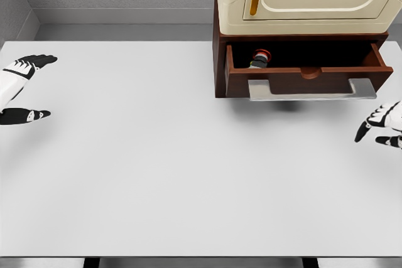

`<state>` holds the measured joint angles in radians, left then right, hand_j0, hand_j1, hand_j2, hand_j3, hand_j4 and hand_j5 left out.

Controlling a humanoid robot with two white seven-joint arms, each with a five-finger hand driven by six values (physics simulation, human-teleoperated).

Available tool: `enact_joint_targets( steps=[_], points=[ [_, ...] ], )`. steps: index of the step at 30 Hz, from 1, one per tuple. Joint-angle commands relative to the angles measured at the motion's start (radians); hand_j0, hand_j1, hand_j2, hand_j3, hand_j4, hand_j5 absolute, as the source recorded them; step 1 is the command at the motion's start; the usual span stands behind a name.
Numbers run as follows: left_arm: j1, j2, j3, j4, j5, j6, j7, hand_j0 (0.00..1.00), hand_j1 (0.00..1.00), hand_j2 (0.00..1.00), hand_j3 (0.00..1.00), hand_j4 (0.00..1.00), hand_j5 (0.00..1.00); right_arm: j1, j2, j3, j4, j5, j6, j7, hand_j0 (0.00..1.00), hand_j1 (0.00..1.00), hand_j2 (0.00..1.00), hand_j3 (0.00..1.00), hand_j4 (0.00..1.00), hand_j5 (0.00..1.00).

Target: Put the switch into the drawer with left arm, and close the drawer with right arm

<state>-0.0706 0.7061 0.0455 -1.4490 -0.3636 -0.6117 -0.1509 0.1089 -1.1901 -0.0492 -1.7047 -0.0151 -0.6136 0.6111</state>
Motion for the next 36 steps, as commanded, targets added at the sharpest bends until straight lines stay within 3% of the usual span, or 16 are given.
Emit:
enact_joint_targets(
  steps=[1,5,8,15,23,36],
  points=[
    [0.000,0.001,0.001,-0.001,0.008,0.001,0.001,1.00,1.00,1.00,1.00,1.00,1.00,0.000,0.001,0.023,0.002,0.000,0.003,0.000,0.55,0.55,0.55,0.55,0.55,0.55],
    [0.000,0.000,0.000,-0.001,0.008,0.001,0.001,1.00,1.00,1.00,1.00,1.00,1.00,-0.040,0.004,0.040,0.005,0.000,0.003,0.000,0.55,0.55,0.55,0.55,0.55,0.55],
    [0.000,0.001,-0.001,-0.002,0.006,0.001,0.001,1.00,1.00,1.00,1.00,1.00,1.00,-0.118,0.012,0.126,0.008,0.004,0.003,0.000,0.55,0.55,0.55,0.55,0.55,0.55],
    [-0.003,0.006,-0.007,-0.004,0.006,0.001,-0.001,1.00,1.00,1.00,1.00,1.00,1.00,-0.183,0.032,0.172,0.028,0.018,0.003,0.000,0.55,0.55,0.55,0.55,0.55,0.55],
    [-0.003,0.003,-0.006,-0.004,0.008,0.001,-0.001,1.00,1.00,1.00,1.00,1.00,1.00,-0.301,0.047,0.259,0.112,0.020,0.003,0.000,0.55,0.55,0.55,0.55,0.55,0.55],
    [-0.003,0.001,-0.006,-0.004,0.006,0.001,-0.001,1.00,1.00,1.00,1.00,1.00,1.00,-0.416,0.084,0.348,0.191,0.030,0.003,0.000,0.56,0.56,0.56,0.56,0.56,0.56]
  ],
)
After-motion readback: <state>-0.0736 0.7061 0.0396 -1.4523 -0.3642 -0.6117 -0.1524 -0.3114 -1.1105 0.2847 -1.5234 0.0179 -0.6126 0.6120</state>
